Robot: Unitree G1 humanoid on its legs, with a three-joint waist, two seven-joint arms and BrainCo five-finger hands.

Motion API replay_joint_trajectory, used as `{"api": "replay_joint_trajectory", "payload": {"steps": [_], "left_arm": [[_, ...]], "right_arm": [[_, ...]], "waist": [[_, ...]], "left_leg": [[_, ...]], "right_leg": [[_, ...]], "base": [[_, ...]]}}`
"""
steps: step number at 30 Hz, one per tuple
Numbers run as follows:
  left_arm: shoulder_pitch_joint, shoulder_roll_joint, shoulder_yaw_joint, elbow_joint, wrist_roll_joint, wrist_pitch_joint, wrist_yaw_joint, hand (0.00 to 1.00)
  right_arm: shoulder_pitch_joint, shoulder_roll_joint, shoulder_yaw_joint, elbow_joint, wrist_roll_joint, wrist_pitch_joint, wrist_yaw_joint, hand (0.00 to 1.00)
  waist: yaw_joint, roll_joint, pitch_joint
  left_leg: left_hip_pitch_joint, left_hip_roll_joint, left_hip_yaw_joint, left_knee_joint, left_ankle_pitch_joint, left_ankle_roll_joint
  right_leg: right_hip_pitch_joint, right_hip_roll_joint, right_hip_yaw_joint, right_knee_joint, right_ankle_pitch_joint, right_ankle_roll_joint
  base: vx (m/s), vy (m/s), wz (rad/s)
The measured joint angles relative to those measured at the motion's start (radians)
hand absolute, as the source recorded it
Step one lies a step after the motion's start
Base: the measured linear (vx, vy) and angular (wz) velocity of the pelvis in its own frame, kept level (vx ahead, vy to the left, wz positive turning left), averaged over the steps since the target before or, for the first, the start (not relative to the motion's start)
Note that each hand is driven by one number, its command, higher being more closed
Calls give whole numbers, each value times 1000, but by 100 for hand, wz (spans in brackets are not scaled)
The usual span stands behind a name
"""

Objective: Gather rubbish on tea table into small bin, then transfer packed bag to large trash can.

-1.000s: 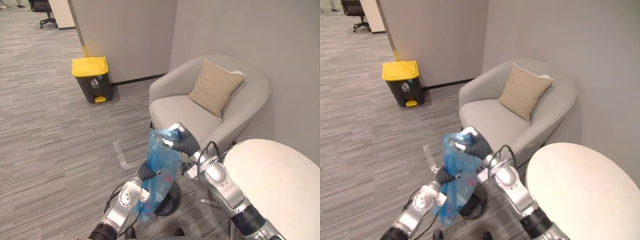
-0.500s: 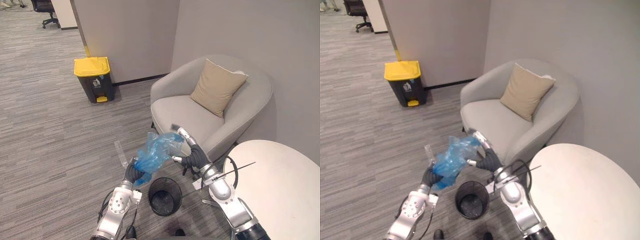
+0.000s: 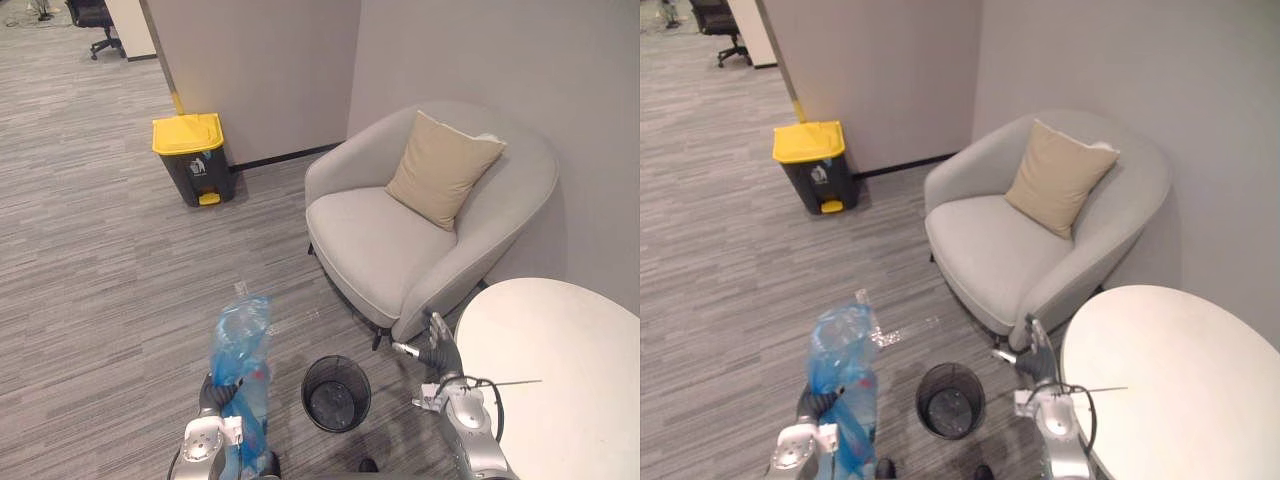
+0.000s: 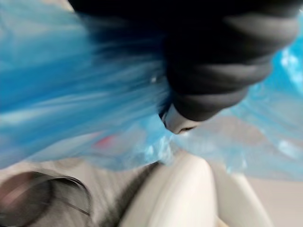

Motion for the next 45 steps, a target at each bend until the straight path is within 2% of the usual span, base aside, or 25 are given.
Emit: {"api": "replay_joint_trajectory", "payload": {"steps": [6,8,12,15,16,17,18,19,20,21,22,23,24,26,28,29,32,33,35,36,38,39,40,42,45], "left_arm": [[-2,-15,55,175,-5,3,-27,100],[-12,-19,72,198,-12,2,-27,100],[-44,-28,77,231,-14,4,-26,100],[-69,-51,75,223,-21,5,-24,100],[-72,-63,85,212,-22,5,-23,100],[-74,-74,93,201,-23,4,-23,100],[-73,-78,93,188,-23,5,-22,100],[-65,-78,94,175,-26,5,-22,100],[-62,-82,101,161,-32,5,-21,100],[-62,-91,110,158,-36,5,-19,100],[-59,-115,108,150,-41,6,-16,100],[-52,-131,106,138,-42,5,-15,100],[-61,-139,98,134,-43,3,-12,100],[-80,-148,62,138,-50,7,-6,100],[-87,-165,47,136,-51,7,-3,100],[-90,-172,45,135,-52,8,0,100],[-97,-171,13,131,-51,8,-2,100],[-98,-170,14,131,-51,8,-2,100],[-109,-170,11,134,-51,11,-2,100],[-111,-170,6,138,-51,14,-2,100],[-120,-167,6,165,-48,17,-2,100],[-121,-158,4,175,-48,18,-2,100],[-118,-121,-17,202,-38,22,-2,100],[-107,-88,-23,237,-28,28,-2,100],[-108,-59,-21,240,-18,28,-2,100]], "right_arm": [[-34,-1,-22,320,-3,42,8,0],[-66,-4,-42,393,-4,52,3,0],[-111,5,-36,432,-22,77,-11,0],[-104,17,-37,431,-22,86,-25,0],[-105,21,-38,429,-21,88,-29,0],[-96,31,-37,425,-21,90,-32,0],[-79,42,-37,411,-21,91,-35,0],[-75,53,-34,406,-21,91,-35,0],[-77,58,-35,401,-21,91,-36,0],[-90,53,-37,398,-21,91,-39,0],[-102,44,-37,383,-20,90,-47,0],[-106,37,-38,361,-20,88,-51,0],[-125,37,-37,341,-19,87,-60,0],[-131,37,-39,334,-11,88,-75,0],[-104,42,-41,337,-9,97,-85,0],[-104,54,-51,340,-9,103,-87,0],[-106,62,-75,339,-9,107,-103,0],[-104,58,-78,339,-9,107,-106,0],[-102,57,-87,345,-10,108,-105,0],[-94,59,-102,348,-10,108,-103,0],[-104,47,-127,389,-11,109,-103,0],[-110,48,-129,409,-12,109,-102,0],[-115,62,-129,452,-16,115,-98,0],[-107,73,-139,478,-21,117,-94,0],[-107,70,-152,510,-22,126,-94,0]], "waist": [[19,16,20],[24,14,54],[37,7,108],[40,-2,119],[42,3,122],[41,1,124],[43,-13,125],[47,-32,116],[55,-54,112],[56,-48,113],[83,-19,105],[107,-13,103],[112,-8,108],[97,45,122],[90,69,117],[81,52,121],[76,28,130],[75,32,127],[68,32,127],[66,33,126],[50,48,118],[48,41,117],[47,12,104],[42,-5,94],[40,-4,94]], "left_leg": [[38,-1,28,5,-16,4],[48,-1,40,6,-16,5],[31,-1,72,19,-20,12],[-43,8,49,157,-79,39],[-60,17,48,178,-91,47],[-76,9,22,211,-96,50],[-82,-9,-14,241,-96,48],[-104,-25,-40,270,-95,46],[-136,-37,-54,304,-95,46],[-154,-31,-66,314,-91,42],[-181,-15,-72,303,-78,29],[-205,-4,-69,287,-63,32],[-257,-3,-89,287,-27,19],[-286,8,-153,248,24,34],[-282,32,-147,180,11,42],[-287,47,-77,171,-34,60],[-312,61,26,441,-63,59],[-286,78,34,525,-110,49],[-224,117,73,579,-215,50],[-184,135,102,568,-240,47],[-122,111,111,427,-268,5],[-114,105,108,390,-257,-14],[-99,64,107,320,-222,3],[-93,18,80,298,-209,19],[-90,-22,61,290,-219,39]], "right_leg": [[22,0,25,5,-8,-4],[15,1,38,22,-8,-4],[-46,3,65,104,-16,1],[-95,-13,55,221,-42,17],[-123,-20,57,336,-108,28],[-166,-34,47,548,-178,27],[-165,-52,47,704,-219,41],[-152,-59,68,764,-234,48],[-141,-57,91,745,-271,57],[-132,-44,92,709,-288,57],[-117,-20,91,623,-304,38],[-99,-8,91,553,-332,5],[-113,-6,83,488,-377,-25],[-127,23,10,491,-355,-45],[-123,29,-65,467,-332,-71],[-116,7,-106,423,-297,-90],[-116,-40,-172,380,-240,-100],[-119,-47,-200,376,-232,-99],[-120,-63,-247,374,-223,-87],[-117,-69,-266,364,-213,-71],[-105,-68,-291,322,-185,-33],[-100,-69,-294,309,-180,-26],[-82,-88,-300,243,-138,-10],[-37,-109,-312,168,-91,12],[-16,-135,-314,140,-84,26]], "base": [[62,-1,-13],[21,10,-20],[-26,16,-23],[-50,18,17],[-72,15,44],[-6,-34,76],[-9,-67,102],[-20,-148,101],[-89,-147,75],[-192,-166,38],[-189,-114,6],[-323,-210,2],[-277,-186,31],[-269,-157,79],[-312,-121,89],[-265,-57,91],[-146,-58,77],[-172,38,69],[-171,112,78],[-129,150,77],[-122,189,58],[-103,202,47],[-49,203,30],[-17,221,34],[-27,175,33]]}}
